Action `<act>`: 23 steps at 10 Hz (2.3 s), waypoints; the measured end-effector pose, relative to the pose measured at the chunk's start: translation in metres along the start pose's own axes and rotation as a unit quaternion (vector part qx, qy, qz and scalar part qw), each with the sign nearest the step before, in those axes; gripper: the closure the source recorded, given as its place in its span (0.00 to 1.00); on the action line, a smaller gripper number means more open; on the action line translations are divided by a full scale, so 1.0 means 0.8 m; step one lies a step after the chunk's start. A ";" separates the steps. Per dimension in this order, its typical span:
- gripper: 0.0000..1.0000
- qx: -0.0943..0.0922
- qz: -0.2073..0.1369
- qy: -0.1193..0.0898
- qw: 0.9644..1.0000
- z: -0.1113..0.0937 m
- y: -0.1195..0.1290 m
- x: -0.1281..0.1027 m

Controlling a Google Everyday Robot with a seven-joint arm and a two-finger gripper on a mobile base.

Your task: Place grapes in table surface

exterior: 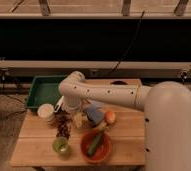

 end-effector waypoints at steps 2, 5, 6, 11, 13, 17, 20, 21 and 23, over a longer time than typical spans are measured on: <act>0.20 -0.007 -0.010 -0.001 1.000 0.014 -0.003 -0.009; 0.20 -0.018 -0.022 -0.001 1.000 0.030 -0.004 -0.017; 0.20 -0.020 -0.026 0.000 0.999 0.034 -0.005 -0.019; 0.20 -0.025 -0.046 0.002 0.999 0.049 -0.015 -0.032; 0.20 -0.025 -0.054 0.003 0.998 0.052 -0.019 -0.038; 0.47 -0.028 -0.070 0.017 0.997 0.065 -0.024 -0.044; 0.78 -0.032 -0.070 0.024 0.997 0.068 -0.022 -0.040; 0.90 -0.032 -0.068 0.023 0.997 0.068 -0.017 -0.033; 1.00 -0.027 -0.063 0.018 0.997 0.059 -0.009 -0.025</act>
